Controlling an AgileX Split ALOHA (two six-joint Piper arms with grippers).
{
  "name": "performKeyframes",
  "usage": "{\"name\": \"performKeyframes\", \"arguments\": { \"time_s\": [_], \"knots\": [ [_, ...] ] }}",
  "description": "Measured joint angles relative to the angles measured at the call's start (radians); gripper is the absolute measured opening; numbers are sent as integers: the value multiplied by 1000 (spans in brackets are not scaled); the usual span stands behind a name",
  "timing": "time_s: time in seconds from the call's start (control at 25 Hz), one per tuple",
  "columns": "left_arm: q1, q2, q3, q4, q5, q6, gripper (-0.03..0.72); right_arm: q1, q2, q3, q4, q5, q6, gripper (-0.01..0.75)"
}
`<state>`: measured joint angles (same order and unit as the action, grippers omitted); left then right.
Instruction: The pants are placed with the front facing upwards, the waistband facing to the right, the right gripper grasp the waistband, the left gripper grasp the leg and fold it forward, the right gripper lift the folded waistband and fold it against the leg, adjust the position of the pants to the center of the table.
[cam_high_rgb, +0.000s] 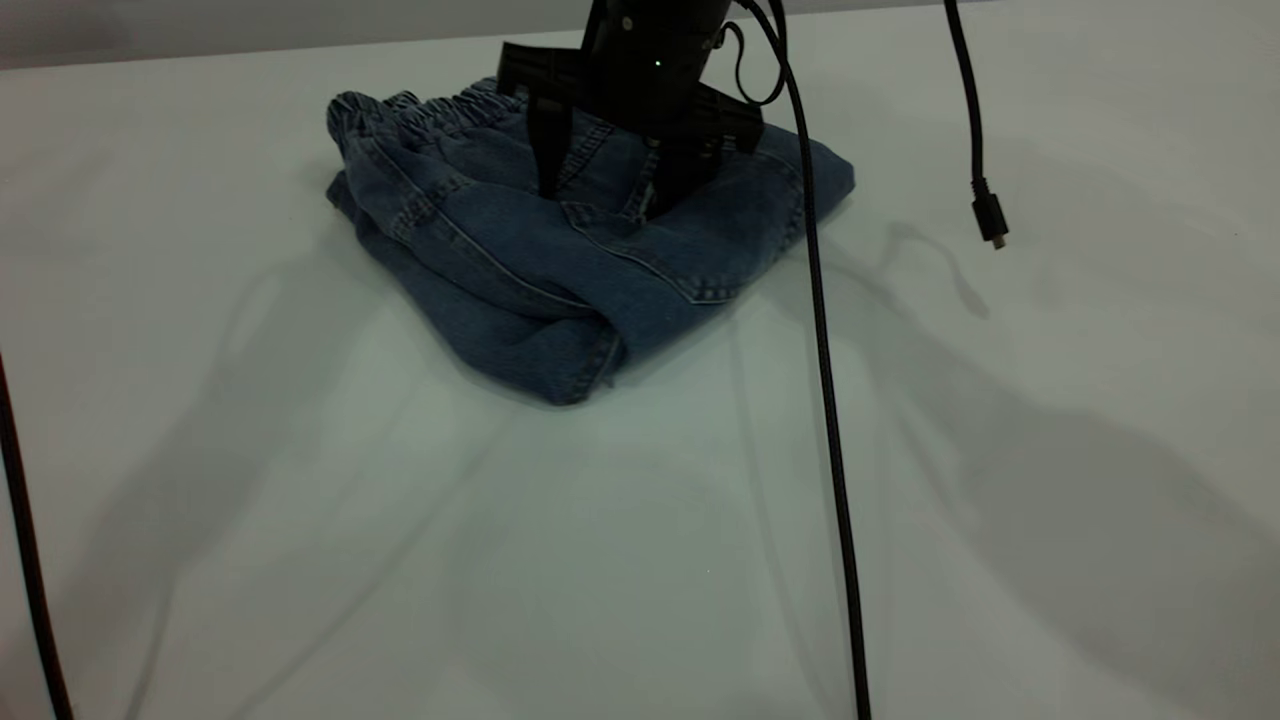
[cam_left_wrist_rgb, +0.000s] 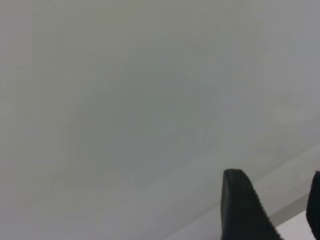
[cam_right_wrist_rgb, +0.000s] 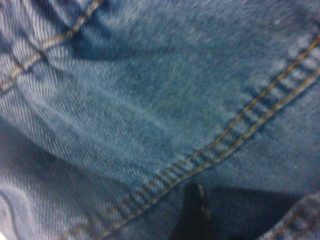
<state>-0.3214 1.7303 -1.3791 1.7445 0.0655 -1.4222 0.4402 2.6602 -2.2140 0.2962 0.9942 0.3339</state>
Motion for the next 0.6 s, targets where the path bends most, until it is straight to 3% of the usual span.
{"name": "performKeyframes", "arguments": {
  "time_s": [0.4, 0.6],
  "knots": [
    [0, 1, 0, 0, 0, 0, 318, -1, -37, -44, -29, 168, -296, 503],
    [0, 1, 0, 0, -1, 0, 318, -1, -70, -60, -18, 220, -363, 503]
  ]
}}
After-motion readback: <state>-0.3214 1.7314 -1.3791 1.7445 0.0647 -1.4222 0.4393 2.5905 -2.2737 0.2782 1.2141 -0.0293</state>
